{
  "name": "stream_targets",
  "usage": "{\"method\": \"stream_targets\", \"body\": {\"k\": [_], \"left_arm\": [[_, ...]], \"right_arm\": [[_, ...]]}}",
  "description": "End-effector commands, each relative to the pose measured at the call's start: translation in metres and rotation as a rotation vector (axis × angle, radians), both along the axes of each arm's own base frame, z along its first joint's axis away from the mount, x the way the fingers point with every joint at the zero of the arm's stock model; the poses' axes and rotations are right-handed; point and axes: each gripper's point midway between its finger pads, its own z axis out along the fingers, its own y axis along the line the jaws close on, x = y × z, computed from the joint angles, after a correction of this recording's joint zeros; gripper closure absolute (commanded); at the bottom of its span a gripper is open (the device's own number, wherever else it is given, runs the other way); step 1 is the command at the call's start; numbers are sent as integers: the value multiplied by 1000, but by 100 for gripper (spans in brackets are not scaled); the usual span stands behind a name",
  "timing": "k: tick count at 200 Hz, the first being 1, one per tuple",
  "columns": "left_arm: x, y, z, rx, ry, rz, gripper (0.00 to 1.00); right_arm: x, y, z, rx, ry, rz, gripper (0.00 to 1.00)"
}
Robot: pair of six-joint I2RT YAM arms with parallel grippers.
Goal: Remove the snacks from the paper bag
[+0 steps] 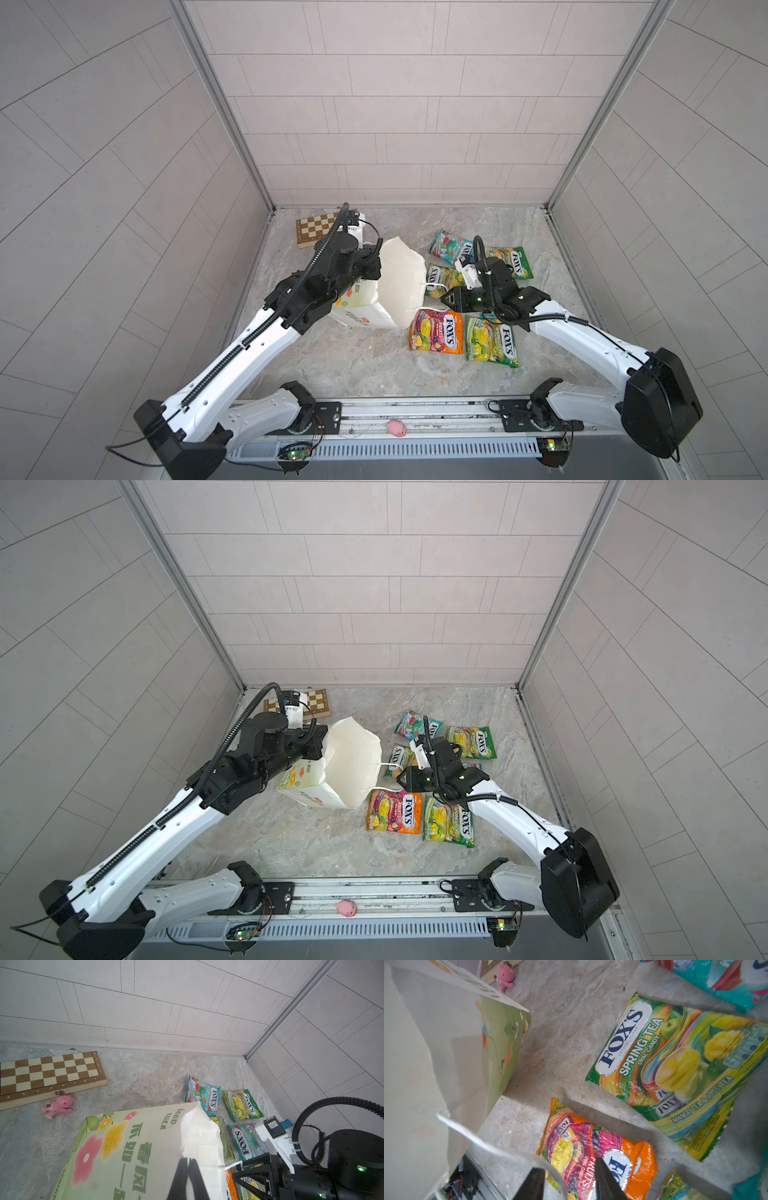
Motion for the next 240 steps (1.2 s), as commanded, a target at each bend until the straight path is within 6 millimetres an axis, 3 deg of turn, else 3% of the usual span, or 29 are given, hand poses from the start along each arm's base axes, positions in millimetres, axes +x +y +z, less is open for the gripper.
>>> {"method": "stream_targets", "body": {"k": [1,16,92,113,162,211,218,240], "left_arm": [[1,-4,6,-33,-14,-9,100],[1,-7,8,-47,-14,-19,100],[11,-25,12,-83,1,-62,100],[14,-28,10,-88,10,-68,100],[26,-27,-3,-93,39,-56,100],[41,-11,-14,-108,67,-10,100],[42,-8,-14,-110,66,-4,99],[46,-2,-13,-118,65,8,83]], "right_arm": [[14,0,17,15,-53,-21,84],[15,-1,30,29,-80,-27,100],[6,-23,133,37,-291,-70,100],[8,-25,151,45,-334,-80,100],[22,-15,146,36,-302,-66,100],[34,-9,169,66,-344,-71,100],[36,-6,171,70,-342,-67,96],[44,5,173,89,-317,-39,73]]}}
